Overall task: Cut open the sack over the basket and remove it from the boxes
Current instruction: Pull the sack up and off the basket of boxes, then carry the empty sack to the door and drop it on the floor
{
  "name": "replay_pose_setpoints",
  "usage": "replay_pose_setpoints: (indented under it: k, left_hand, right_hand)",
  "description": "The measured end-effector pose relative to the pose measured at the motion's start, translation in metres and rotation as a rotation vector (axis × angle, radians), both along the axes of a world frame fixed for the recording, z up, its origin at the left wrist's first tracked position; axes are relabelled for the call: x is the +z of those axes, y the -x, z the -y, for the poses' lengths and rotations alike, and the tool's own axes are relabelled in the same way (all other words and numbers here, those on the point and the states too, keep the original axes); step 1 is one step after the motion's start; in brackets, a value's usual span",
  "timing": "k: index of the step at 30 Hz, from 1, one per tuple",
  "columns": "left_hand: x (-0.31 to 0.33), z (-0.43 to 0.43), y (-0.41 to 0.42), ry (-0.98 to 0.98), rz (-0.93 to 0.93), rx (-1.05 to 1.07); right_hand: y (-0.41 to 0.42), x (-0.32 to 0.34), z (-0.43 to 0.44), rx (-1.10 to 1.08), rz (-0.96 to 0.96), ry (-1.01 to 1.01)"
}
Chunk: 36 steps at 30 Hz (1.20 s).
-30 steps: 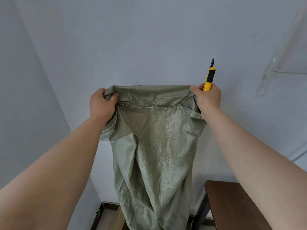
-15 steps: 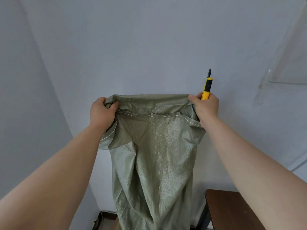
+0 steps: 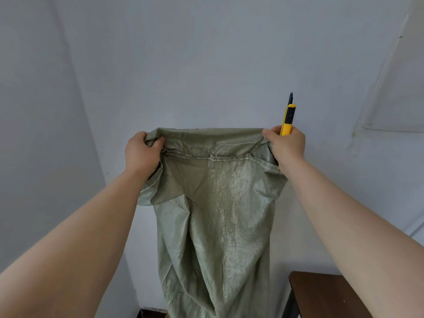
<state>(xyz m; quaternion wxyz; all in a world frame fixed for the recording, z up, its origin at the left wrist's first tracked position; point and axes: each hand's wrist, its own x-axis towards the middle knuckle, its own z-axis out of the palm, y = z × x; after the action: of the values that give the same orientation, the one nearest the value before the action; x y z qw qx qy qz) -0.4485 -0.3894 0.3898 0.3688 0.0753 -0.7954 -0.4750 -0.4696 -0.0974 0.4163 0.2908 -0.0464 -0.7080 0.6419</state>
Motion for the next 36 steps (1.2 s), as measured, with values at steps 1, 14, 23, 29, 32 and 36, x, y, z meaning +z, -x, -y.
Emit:
replay_pose_setpoints:
  k: [1,14,23,29,32,36]
  left_hand:
    - [0.004,0.004,-0.004,0.001,-0.007,-0.003]
    - [0.009,0.067,-0.068,-0.019,0.081,-0.001]
    - [-0.011,0.110,-0.115,-0.181,0.150,-0.078]
    - [-0.018,0.130,-0.144,-0.351,0.175,-0.170]
    - [-0.020,0.133,-0.160,-0.428,0.172,-0.189]
    - [-0.023,0.140,-0.181,-0.471,0.185,-0.169]
  right_hand:
    - [-0.004,0.003,0.004,-0.003,-0.001,0.003]
    - [-0.061,0.010,0.070,0.129,0.110,0.143]
    - [-0.075,-0.016,0.114,0.319,0.255,0.198]
    - [-0.083,-0.027,0.154,0.531,0.321,0.216]
    - [-0.084,-0.030,0.175,0.661,0.355,0.210]
    - [-0.087,-0.031,0.202,0.835,0.388,0.236]
